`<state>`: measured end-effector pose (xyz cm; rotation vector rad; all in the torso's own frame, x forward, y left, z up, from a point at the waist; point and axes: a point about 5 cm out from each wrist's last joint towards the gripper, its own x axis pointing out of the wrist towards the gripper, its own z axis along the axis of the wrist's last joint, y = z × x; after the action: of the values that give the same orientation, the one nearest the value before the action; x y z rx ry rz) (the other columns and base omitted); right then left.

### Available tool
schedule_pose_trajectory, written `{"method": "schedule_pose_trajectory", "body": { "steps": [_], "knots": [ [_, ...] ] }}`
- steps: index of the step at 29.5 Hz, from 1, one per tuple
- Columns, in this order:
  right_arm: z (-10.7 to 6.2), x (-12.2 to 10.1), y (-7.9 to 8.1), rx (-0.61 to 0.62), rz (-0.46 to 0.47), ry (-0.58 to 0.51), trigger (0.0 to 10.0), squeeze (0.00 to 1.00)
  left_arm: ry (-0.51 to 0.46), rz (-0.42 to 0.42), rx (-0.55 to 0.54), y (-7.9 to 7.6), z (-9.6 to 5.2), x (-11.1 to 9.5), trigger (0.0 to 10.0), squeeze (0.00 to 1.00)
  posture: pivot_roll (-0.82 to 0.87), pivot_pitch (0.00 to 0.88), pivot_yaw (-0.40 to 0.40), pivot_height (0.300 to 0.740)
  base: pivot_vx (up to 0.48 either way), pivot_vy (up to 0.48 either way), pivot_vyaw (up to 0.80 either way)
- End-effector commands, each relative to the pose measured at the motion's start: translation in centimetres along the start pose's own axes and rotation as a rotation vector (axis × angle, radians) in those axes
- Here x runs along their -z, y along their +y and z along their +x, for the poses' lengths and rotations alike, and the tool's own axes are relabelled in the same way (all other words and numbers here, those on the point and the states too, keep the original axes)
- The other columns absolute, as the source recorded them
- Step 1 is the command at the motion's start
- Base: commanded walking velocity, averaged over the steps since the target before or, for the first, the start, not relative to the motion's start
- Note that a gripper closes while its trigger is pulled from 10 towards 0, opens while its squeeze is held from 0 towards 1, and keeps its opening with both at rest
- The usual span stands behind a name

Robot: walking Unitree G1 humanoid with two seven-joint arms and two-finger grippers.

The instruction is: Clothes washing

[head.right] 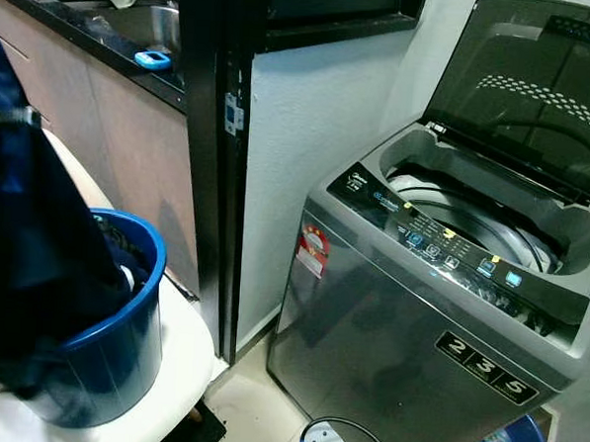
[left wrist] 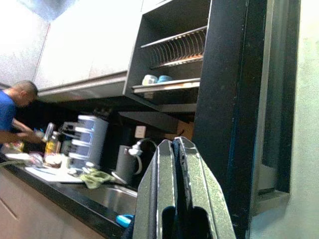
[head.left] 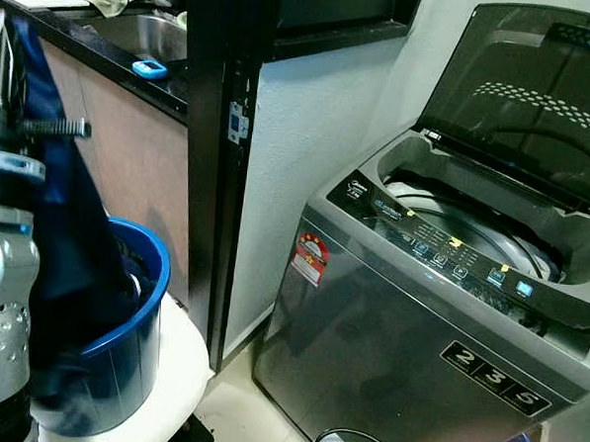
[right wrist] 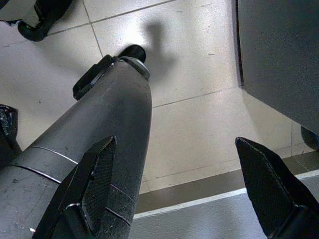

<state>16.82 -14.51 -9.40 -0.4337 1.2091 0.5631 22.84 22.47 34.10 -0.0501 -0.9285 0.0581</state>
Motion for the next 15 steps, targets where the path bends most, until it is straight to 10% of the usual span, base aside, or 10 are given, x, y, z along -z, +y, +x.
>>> {"method": "schedule_pose_trajectory", "body": {
  "steps": [1,15],
  "knots": [
    [-0.1,0.2,-0.3,0.008,0.006,0.002,10.0,0.0,-0.044,-0.011,0.042,-0.6,0.4,-1.0,0.0,0.0,0.34,0.0,-0.151,0.74,0.0,0.0,0.0],
    [0.0,-0.3,-0.2,0.01,0.01,-0.005,10.0,0.0,-0.379,-0.172,0.131,-0.1,6.1,-10.0,0.0,0.0,0.33,0.0,-0.155,0.74,0.0,0.0,0.0]
  ]
}}
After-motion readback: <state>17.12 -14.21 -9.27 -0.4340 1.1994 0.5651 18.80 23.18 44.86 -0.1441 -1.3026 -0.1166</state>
